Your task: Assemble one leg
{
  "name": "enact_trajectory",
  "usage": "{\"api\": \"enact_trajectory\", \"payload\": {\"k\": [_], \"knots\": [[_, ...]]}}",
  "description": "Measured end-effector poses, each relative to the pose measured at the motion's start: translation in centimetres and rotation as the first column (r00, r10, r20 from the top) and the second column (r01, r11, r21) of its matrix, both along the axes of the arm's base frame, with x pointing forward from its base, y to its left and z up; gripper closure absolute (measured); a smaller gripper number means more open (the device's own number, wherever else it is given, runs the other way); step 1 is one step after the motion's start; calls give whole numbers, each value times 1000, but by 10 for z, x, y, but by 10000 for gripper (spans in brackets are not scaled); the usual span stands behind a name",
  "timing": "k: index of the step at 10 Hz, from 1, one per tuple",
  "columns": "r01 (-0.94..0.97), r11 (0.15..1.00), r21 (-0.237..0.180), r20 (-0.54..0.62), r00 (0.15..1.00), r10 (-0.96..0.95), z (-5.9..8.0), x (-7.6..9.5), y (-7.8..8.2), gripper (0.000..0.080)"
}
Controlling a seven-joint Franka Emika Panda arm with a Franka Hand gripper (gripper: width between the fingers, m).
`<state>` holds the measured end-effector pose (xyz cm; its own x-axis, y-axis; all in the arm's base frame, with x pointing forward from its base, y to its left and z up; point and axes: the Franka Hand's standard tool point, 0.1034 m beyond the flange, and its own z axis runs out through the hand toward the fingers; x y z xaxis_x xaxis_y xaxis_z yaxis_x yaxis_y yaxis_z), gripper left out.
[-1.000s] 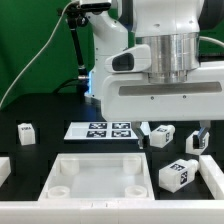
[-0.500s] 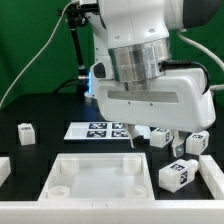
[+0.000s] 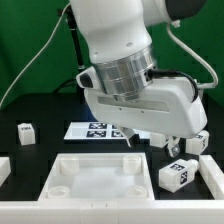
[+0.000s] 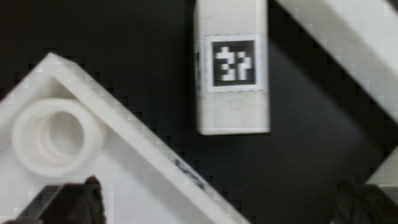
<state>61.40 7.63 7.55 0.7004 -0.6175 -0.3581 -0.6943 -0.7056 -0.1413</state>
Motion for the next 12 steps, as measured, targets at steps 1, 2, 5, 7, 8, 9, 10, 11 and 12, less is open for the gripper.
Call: {"api": "enact_trajectory", "payload": {"k": [1,2,5,7,8,9,10,11,12], "knots": [[4,1000,24,-19,1000,-4,-1,0,2,151],[0,998,63,-87,996,5,-2,-8,1,151],[-11,990,142,-224,974,43,-9,-12,-12,151],[-18,979,205,-358,929,92,-16,-28,7,151],[-24,972,234,-397,910,118,-18,-23,13,151],[-18,968,249,-431,893,127,-23,-20,19,151],[-27,970,242,-411,903,128,-27,-14,21,151],[-29,970,242,-407,904,128,-25,-13,21,151],[-27,970,242,-408,904,127,-26,-13,21,151]]}}
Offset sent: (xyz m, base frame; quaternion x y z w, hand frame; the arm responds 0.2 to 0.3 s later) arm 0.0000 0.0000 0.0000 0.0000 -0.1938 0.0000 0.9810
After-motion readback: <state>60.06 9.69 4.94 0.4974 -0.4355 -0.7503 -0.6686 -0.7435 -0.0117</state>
